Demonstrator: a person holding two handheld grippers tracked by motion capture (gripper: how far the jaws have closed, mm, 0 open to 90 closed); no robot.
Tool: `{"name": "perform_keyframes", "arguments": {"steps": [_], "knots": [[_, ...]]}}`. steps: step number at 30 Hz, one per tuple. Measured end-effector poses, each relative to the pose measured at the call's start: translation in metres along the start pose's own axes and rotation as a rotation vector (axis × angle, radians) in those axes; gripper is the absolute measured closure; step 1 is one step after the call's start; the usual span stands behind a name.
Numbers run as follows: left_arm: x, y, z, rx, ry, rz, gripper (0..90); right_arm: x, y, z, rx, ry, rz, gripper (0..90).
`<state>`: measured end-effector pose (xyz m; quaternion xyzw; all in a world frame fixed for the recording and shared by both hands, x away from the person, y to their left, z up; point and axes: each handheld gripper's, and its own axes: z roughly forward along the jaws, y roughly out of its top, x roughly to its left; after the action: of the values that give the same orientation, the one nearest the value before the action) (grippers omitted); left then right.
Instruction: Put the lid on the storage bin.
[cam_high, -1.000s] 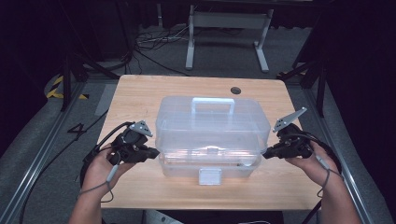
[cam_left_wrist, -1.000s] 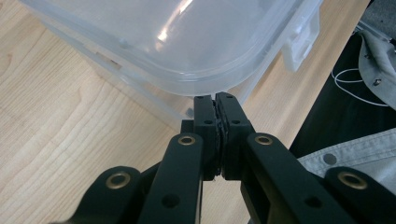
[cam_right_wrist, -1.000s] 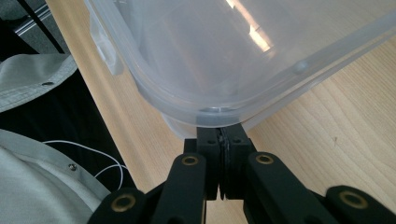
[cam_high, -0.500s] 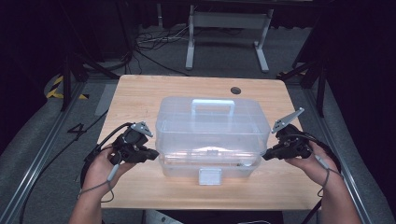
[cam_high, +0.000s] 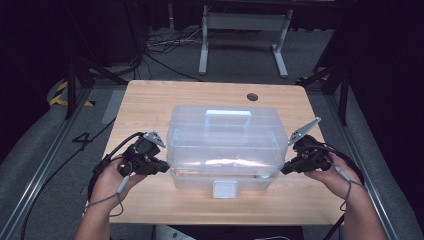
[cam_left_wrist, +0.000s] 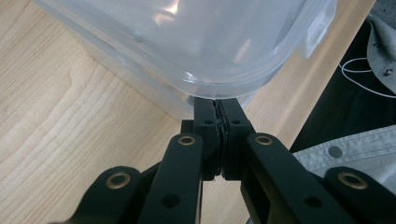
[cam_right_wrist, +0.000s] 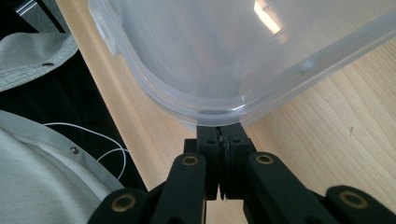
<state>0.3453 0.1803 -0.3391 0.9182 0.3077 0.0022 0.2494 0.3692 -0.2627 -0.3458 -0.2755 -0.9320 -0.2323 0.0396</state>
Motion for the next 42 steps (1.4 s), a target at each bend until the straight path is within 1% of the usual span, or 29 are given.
{"name": "perform_keyframes", "arguments": {"steps": [8, 9, 11, 14, 19, 21, 23, 26, 27, 31, 35, 40, 41, 42], "knots": [[0.000, 0.000, 0.004, 0.032, -0.008, 0.005, 87.7, -0.001, 0.000, 0.004, 0.027, 0.010, -0.007, 88.8], [0.000, 0.000, 0.004, 0.032, -0.008, 0.005, 87.7, -0.001, 0.000, 0.004, 0.027, 0.010, -0.007, 88.8], [-0.001, 0.001, 0.006, 0.047, -0.002, 0.016, 87.7, -0.001, 0.000, 0.006, 0.040, 0.012, -0.003, 88.7], [-0.002, 0.001, 0.008, 0.058, -0.001, 0.018, 87.7, -0.001, 0.000, 0.008, 0.053, 0.012, -0.010, 88.7], [-0.002, 0.001, 0.010, 0.070, -0.003, 0.016, 87.7, -0.002, 0.000, 0.010, 0.064, 0.016, -0.012, 88.7], [-0.002, 0.001, 0.010, 0.077, -0.002, 0.021, 87.6, -0.001, 0.000, 0.011, 0.069, 0.022, -0.006, 88.6], [-0.003, 0.001, 0.011, 0.082, -0.003, 0.018, 87.7, -0.002, 0.001, 0.012, 0.075, 0.018, -0.007, 88.6], [-0.002, 0.002, 0.012, 0.088, -0.003, 0.025, 87.6, -0.002, 0.000, 0.012, 0.077, 0.023, -0.005, 88.2], [-0.003, 0.001, 0.013, 0.089, -0.006, 0.018, 87.6, -0.001, 0.000, 0.012, 0.078, 0.024, -0.005, 88.1], [-0.003, 0.002, 0.015, 0.105, -0.009, 0.023, 87.6, -0.002, 0.000, 0.012, 0.085, 0.029, -0.012, 87.7], [-0.003, 0.002, 0.016, 0.118, -0.006, 0.025, 87.6, -0.002, -0.001, 0.012, 0.089, 0.030, -0.012, 87.7], [-0.003, 0.002, 0.017, 0.128, -0.013, 0.026, 87.6, -0.001, -0.001, 0.012, 0.094, 0.038, -0.007, 87.7], [-0.002, 0.002, 0.018, 0.139, -0.014, 0.027, 87.7, -0.002, -0.001, 0.012, 0.097, 0.035, -0.011, 87.7], [-0.002, 0.002, 0.018, 0.139, -0.014, 0.027, 87.7, -0.002, -0.002, 0.012, 0.101, 0.033, -0.007, 87.7]]}}
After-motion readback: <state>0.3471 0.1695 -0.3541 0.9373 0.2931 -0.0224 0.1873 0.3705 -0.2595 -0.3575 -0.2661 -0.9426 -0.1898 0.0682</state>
